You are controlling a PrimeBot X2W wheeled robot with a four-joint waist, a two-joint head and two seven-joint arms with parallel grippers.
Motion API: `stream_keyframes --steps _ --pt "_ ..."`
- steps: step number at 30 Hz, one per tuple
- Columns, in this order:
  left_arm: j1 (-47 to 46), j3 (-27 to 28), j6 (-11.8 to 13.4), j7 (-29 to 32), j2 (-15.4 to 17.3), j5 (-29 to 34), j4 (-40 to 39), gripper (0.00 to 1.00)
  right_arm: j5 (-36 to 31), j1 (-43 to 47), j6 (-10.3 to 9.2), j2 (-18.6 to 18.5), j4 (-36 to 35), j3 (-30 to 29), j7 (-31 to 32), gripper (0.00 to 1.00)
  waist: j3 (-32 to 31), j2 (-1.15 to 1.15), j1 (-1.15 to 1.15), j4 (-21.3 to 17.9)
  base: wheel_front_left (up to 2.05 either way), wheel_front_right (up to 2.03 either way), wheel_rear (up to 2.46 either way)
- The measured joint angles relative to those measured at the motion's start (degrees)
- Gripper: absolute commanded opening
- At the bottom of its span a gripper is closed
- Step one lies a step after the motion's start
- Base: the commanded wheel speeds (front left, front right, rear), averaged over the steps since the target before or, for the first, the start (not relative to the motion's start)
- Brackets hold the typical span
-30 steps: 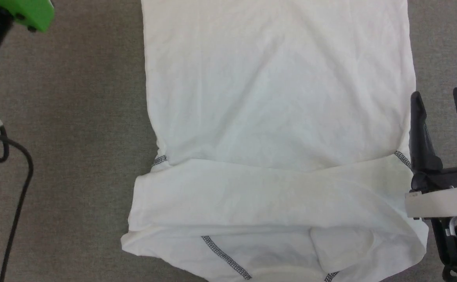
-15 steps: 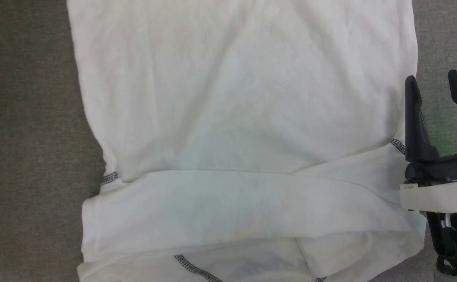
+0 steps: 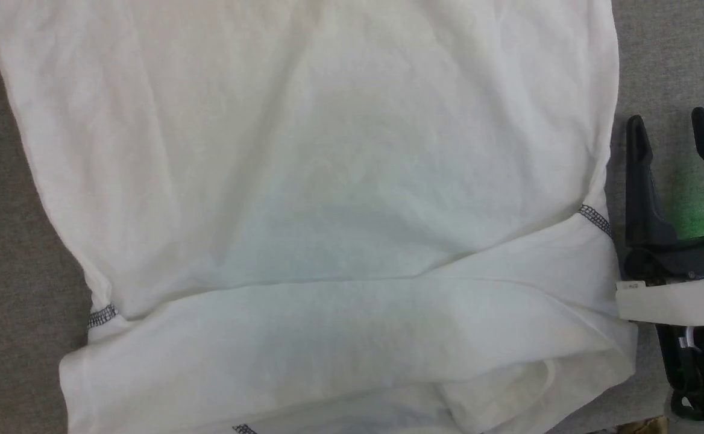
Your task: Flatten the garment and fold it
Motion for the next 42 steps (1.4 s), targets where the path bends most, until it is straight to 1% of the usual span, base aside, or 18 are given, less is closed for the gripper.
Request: stream_keyframes --steps 3,6,11,15,17,19,20,22,24,26,28,30,34,38,42 --pt "0.44 0.53 0.79 0.57 0.29 -0.92 -1.00 0.00 -0.01 -0.01 0.00 -0.01 -0.03 -0.16 0.01 1.00 0.09 0.00 0.00 -0.25 0.00 0.00 0.00" --pt "1.65 0.64 1.47 -0.31 0.46 -0.91 -1.48 0.00 -0.29 -0.04 0.00 -0.02 -0.69 -0.49 0.11 1.00 -0.44 0.00 0.00 -0.05 0.00 0.00 0.00" --pt "4.03 0.26 1.54 -3.87 -0.09 -0.89 -1.48 0.00 -2.30 -2.83 0.00 -0.01 -5.47 -1.04 2.92 1.00 -2.00 0.00 0.00 0.59 0.00 0.00 0.00" --pt "5.66 -0.86 1.42 -5.68 -1.11 -0.89 -0.82 0.00 -3.83 -10.62 0.00 -0.22 -10.95 -0.49 10.26 1.00 -3.63 0.00 0.00 1.24 0.00 0.00 0.00" --pt "6.19 -1.29 1.34 -6.54 -2.02 -0.91 -0.38 0.00 -4.00 -16.67 0.00 -0.73 -12.60 -0.16 15.97 1.00 -4.43 0.00 0.00 1.64 0.00 0.00 0.00" --pt "6.39 -1.78 1.20 -6.92 -2.64 -0.91 0.12 0.00 -2.78 -22.72 0.01 -2.66 -12.36 0.46 22.28 1.00 -4.93 0.00 0.00 2.16 0.00 0.00 0.00" --pt "6.39 -2.03 1.16 -7.09 -2.91 -0.92 0.34 0.00 -1.16 -26.49 0.00 -2.80 -11.58 0.09 25.44 1.00 -5.13 0.00 0.00 2.46 0.00 0.00 0.00" --pt "6.38 -2.47 1.11 -7.35 -3.39 -0.92 0.45 0.00 0.02 -33.20 0.02 -4.17 -8.94 0.52 32.14 1.00 -5.33 0.00 0.00 3.07 0.00 0.00 0.00" --pt "6.27 -2.97 1.07 -7.84 -4.05 -1.04 0.54 0.00 1.71 -39.83 -0.01 -3.68 -4.45 -0.53 39.30 1.00 -5.26 0.00 0.00 3.81 0.00 0.00 0.00" --pt "5.99 -3.28 0.71 -8.04 -4.45 -1.14 0.47 0.00 1.69 -45.00 0.00 -3.78 0.11 -0.99 45.46 1.00 -4.90 0.00 0.00 4.44 0.00 0.00 0.00" --pt "5.28 -3.57 0.68 -8.48 -5.00 -1.15 0.37 0.00 0.27 -50.86 -0.01 -3.43 5.22 -2.18 49.52 1.00 -4.18 0.00 0.00 5.10 0.00 0.00 0.00" --pt "4.36 -4.07 0.66 -8.92 -5.71 -1.15 0.24 0.00 -2.24 -55.33 0.00 -3.27 9.71 -3.10 52.14 1.00 -3.44 0.00 0.00 5.79 0.00 0.00 0.00" --pt "2.22 -5.21 0.37 -9.71 -7.32 -1.14 0.23 0.00 -8.14 -61.08 0.00 -2.61 18.01 -4.99 54.03 1.00 -1.83 0.00 0.00 7.64 0.00 0.00 0.00" --pt "0.46 -6.28 0.10 -10.89 -9.04 -1.15 0.62 0.00 -13.68 -63.56 -0.01 -1.60 24.34 -6.79 54.82 1.00 -0.27 0.00 0.00 9.87 0.00 0.00 0.00" --pt "-0.54 -6.92 -0.09 -12.33 -10.42 -1.33 1.16 0.00 -16.77 -63.78 -0.01 -1.11 28.26 -8.95 56.11 1.00 1.07 0.00 0.00 11.87 0.00 0.00 0.00"
